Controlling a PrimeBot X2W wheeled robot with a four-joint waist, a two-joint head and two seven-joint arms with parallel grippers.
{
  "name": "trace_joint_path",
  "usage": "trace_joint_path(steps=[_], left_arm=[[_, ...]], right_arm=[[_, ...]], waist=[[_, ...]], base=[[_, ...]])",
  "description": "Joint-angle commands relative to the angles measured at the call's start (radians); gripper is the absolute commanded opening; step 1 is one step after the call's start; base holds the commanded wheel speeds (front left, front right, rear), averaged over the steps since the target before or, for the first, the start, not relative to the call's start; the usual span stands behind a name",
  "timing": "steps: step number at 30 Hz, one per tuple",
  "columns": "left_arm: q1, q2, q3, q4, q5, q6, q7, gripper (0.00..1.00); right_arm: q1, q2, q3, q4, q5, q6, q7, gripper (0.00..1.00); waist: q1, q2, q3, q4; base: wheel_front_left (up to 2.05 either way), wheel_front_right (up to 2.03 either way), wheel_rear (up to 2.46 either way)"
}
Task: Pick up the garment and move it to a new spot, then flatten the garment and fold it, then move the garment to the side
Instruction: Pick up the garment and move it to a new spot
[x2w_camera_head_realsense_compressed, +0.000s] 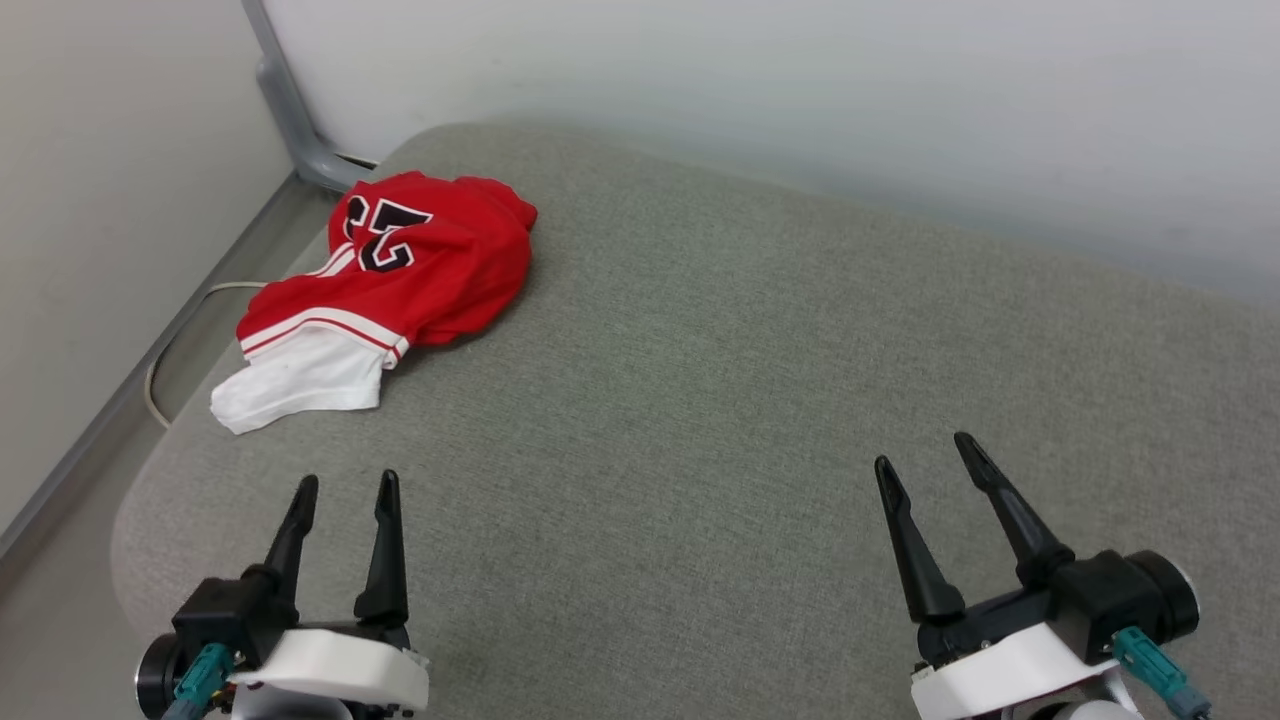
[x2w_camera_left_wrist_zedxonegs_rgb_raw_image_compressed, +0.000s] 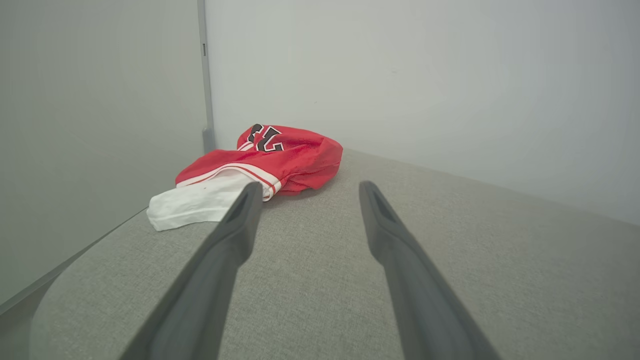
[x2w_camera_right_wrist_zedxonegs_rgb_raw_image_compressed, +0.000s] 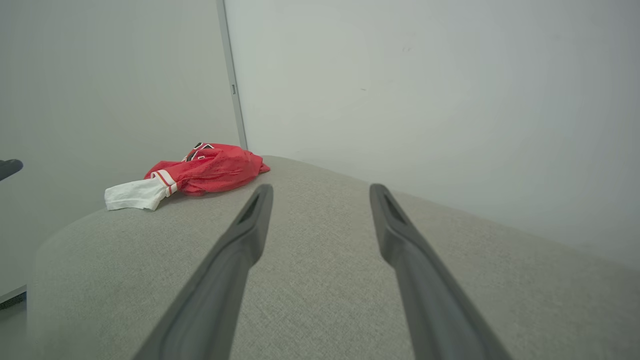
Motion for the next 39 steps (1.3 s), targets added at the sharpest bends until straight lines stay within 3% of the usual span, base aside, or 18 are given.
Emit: trace_joint_path(steps=[1,7,8,11,16,24,29,32,38,39], left_arm=[[-0.049,0.010,0.017,0.036,0.012,-0.011,-0.003,1.00],[-0.237,0.132,-0.003,0.223,0.004,-0.031,-0.003,1.00],[-0.237,0.132,-0.003,0.223,0.004,-0.031,-0.003,1.00],[-0.357,0.234,-0.058,0.333,0.007,-0.032,0.036,1.00],[-0.538,0.388,-0.148,0.472,-0.088,-0.031,0.170,1.00],[-0.746,0.552,-0.258,0.577,-0.366,-0.032,0.492,1.00],[-0.808,0.613,-0.270,0.615,-0.523,-0.032,0.708,1.00],[-0.836,0.634,-0.258,0.637,-0.566,-0.032,0.747,1.00],[-0.833,0.619,-0.284,0.682,-0.641,-0.032,0.829,1.00],[-0.828,0.612,-0.291,0.687,-0.660,-0.032,0.849,0.75]], right_arm=[[-0.030,0.001,0.002,-0.017,-0.015,-0.001,-0.002,1.00],[-0.081,-0.010,0.009,-0.070,-0.054,-0.001,-0.002,1.00],[-0.081,-0.010,0.009,-0.070,-0.054,-0.001,-0.002,1.00],[-0.098,-0.028,0.012,-0.094,-0.065,-0.001,-0.002,1.00],[-0.125,-0.052,0.013,-0.130,-0.071,-0.001,-0.002,1.00],[-0.154,-0.069,0.017,-0.168,-0.080,-0.001,-0.002,1.00],[-0.163,-0.083,0.017,-0.178,-0.084,-0.001,-0.002,1.00],[-0.169,-0.089,0.021,-0.183,-0.085,-0.001,-0.002,1.00],[-0.179,-0.095,0.020,-0.195,-0.093,-0.001,-0.002,1.00],[-0.178,-0.095,0.018,-0.195,-0.094,-0.001,-0.002,1.00]], waist=[[0.0000,0.0000,0.060,-0.038],[0.0000,0.0000,0.197,-0.095],[0.0000,0.0000,0.197,-0.095],[0.0000,0.0000,0.259,-0.117],[0.0000,0.0000,0.339,-0.152],[0.0000,0.0000,0.441,-0.193],[0.0000,0.0000,0.482,-0.210],[0.0000,0.0000,0.499,-0.222],[0.0000,0.0000,0.523,-0.239],[0.0000,0.0000,0.525,-0.240]], base=[[0.00,0.00,0.00],[0.00,0.00,0.00],[0.00,0.00,0.00],[0.00,0.00,0.00],[0.00,0.00,0.00],[0.00,0.00,0.00],[0.00,0.00,0.00],[0.00,0.00,0.00],[0.00,0.00,0.00],[0.00,0.00,0.00]])
